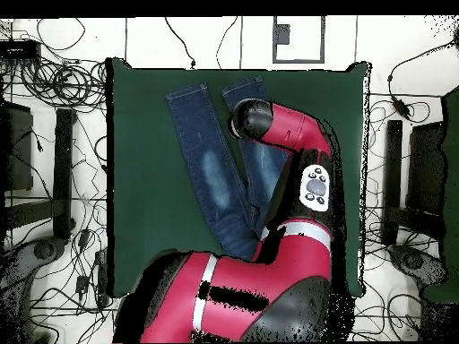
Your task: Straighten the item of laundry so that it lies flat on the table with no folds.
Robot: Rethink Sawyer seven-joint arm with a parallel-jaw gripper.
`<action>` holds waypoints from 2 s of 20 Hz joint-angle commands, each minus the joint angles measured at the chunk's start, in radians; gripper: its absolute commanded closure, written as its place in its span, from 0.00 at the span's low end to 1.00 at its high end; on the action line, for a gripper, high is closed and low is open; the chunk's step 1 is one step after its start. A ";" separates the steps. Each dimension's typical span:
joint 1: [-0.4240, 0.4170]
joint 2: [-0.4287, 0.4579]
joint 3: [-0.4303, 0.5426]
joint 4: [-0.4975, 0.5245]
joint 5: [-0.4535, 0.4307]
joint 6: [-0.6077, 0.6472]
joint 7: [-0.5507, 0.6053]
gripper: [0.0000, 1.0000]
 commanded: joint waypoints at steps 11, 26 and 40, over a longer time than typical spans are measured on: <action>-0.030 0.020 0.089 -0.019 -0.110 0.080 -0.087 0.00; -0.018 0.071 0.117 -0.082 -0.102 0.072 -0.015 0.00; 0.019 0.191 0.081 -0.462 -0.111 0.327 -0.015 0.00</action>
